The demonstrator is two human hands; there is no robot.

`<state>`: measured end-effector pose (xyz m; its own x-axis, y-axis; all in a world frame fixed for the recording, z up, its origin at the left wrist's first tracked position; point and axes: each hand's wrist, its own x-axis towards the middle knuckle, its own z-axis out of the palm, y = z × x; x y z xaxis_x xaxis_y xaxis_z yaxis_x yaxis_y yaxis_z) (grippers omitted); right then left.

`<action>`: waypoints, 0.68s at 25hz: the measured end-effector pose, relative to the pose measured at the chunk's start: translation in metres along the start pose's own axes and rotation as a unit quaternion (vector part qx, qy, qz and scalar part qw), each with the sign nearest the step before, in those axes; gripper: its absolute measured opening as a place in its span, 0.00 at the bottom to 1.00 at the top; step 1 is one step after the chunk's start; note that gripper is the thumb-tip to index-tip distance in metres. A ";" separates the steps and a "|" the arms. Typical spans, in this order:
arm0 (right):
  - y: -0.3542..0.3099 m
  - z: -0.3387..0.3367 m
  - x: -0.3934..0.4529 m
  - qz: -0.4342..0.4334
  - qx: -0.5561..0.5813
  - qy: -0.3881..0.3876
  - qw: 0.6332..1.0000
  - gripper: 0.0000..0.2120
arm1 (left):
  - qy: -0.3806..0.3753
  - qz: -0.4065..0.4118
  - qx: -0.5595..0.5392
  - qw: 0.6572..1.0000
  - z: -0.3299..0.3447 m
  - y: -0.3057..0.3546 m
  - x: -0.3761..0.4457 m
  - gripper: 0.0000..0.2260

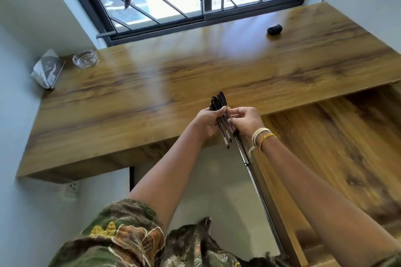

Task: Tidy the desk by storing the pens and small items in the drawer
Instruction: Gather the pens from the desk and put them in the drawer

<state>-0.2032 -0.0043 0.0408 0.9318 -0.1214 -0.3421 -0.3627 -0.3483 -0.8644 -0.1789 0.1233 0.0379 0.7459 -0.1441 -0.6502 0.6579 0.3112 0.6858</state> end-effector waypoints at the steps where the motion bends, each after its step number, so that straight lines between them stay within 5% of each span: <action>1: 0.009 -0.009 -0.008 -0.003 -0.008 0.008 1.000 0.11 | 0.009 0.003 0.001 1.000 0.010 -0.011 -0.006 0.07; 17: 0.102 -0.155 -0.113 0.095 0.022 -0.179 0.979 0.09 | 0.000 -0.024 -0.004 1.000 0.110 -0.149 -0.103 0.12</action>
<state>-0.3435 -0.1703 0.0479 0.7857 0.1562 -0.5985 -0.5365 -0.3095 -0.7851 -0.3422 -0.0119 0.0383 0.7132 -0.1593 -0.6826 0.6925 0.3106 0.6511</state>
